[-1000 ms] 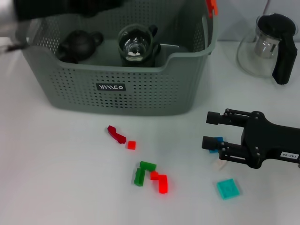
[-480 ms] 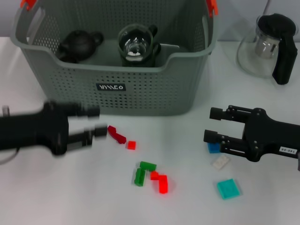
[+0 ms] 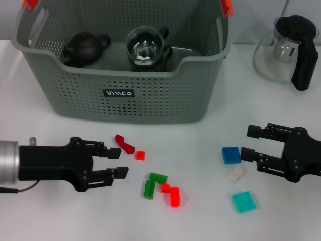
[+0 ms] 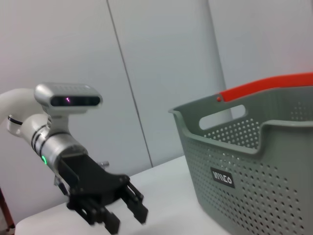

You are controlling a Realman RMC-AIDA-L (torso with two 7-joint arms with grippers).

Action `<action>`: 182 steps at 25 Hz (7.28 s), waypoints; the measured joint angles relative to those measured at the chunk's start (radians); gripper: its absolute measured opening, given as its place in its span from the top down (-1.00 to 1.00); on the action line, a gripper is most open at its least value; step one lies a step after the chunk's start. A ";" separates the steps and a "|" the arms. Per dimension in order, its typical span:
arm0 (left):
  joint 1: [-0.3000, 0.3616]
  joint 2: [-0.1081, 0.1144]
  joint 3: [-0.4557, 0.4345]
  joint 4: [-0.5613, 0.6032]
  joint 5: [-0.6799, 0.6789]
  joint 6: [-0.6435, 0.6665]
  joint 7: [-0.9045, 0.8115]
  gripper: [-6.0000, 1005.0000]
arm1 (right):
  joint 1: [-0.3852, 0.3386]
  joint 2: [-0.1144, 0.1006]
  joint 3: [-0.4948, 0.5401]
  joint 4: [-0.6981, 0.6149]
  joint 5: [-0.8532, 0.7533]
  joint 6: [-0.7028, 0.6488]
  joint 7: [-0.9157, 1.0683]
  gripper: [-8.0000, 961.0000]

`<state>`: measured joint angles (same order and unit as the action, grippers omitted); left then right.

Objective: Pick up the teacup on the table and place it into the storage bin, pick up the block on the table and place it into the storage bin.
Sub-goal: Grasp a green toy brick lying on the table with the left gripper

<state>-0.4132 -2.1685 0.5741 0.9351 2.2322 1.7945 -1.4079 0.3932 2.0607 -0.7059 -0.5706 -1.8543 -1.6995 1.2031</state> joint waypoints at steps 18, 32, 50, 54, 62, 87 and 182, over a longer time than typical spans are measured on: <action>-0.026 -0.004 0.138 -0.187 0.037 -0.122 0.274 0.00 | -0.001 0.007 0.007 0.002 0.002 -0.011 0.001 -0.39; -0.075 -0.003 0.215 -0.272 0.045 -0.202 0.230 0.02 | 0.001 0.009 0.007 0.002 0.006 -0.011 0.009 -0.39; -0.084 0.000 0.253 -0.282 0.046 -0.306 0.181 0.02 | 0.001 0.006 0.009 0.002 0.006 -0.011 0.009 -0.39; -0.070 0.001 0.250 -0.250 0.047 -0.295 0.169 0.02 | 0.002 0.005 0.011 0.002 0.006 -0.011 0.009 -0.39; -0.046 0.001 0.237 -0.173 0.085 -0.283 0.113 0.02 | 0.002 0.002 0.016 0.002 0.006 -0.012 0.010 -0.39; -0.066 -0.001 0.224 -0.177 0.077 -0.261 0.078 0.02 | 0.010 0.001 0.023 0.002 0.007 -0.017 0.010 -0.39; -0.035 -0.003 0.187 -0.166 -0.005 -0.428 0.175 0.71 | 0.030 -0.002 0.047 0.000 0.007 -0.014 0.027 -0.39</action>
<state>-0.4484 -2.1712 0.7608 0.7696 2.2273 1.3666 -1.2333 0.4236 2.0585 -0.6592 -0.5707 -1.8469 -1.7135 1.2304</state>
